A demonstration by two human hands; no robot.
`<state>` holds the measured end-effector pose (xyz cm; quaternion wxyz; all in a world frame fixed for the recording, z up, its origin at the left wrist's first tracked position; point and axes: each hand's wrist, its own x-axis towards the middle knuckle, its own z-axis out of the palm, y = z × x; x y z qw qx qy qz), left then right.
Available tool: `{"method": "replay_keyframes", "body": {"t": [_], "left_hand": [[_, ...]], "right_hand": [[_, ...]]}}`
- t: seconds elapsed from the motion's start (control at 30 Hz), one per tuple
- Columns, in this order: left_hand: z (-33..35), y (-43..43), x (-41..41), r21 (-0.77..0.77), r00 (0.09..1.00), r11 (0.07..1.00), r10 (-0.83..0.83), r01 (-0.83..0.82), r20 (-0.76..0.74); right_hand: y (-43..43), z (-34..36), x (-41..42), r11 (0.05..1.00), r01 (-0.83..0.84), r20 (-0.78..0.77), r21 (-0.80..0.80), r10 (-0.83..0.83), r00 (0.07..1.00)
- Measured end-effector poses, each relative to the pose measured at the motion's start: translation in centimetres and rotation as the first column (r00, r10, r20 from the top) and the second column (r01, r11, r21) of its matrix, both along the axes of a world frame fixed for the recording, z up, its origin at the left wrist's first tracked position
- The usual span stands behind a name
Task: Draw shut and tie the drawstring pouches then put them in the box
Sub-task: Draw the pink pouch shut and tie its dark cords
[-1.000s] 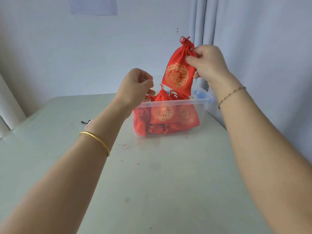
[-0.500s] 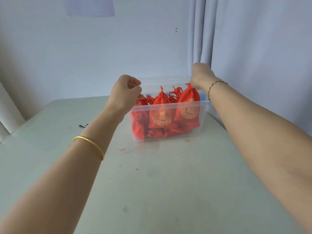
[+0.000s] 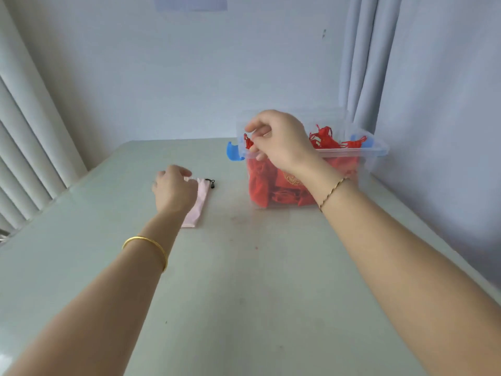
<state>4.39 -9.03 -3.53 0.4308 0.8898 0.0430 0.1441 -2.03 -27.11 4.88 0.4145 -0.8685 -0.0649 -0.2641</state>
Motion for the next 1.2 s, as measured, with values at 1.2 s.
{"method": "replay_keyframes", "body": {"t": [1.2], "left_hand": [[0.8, 0.7, -6.4, 0.285, 0.764, 0.739, -0.645, 0.611, 0.034]], "right_hand": [[1.1, -7.2, -4.5, 0.984, -0.143, -0.347, 0.106, 0.171, 0.922]]}}
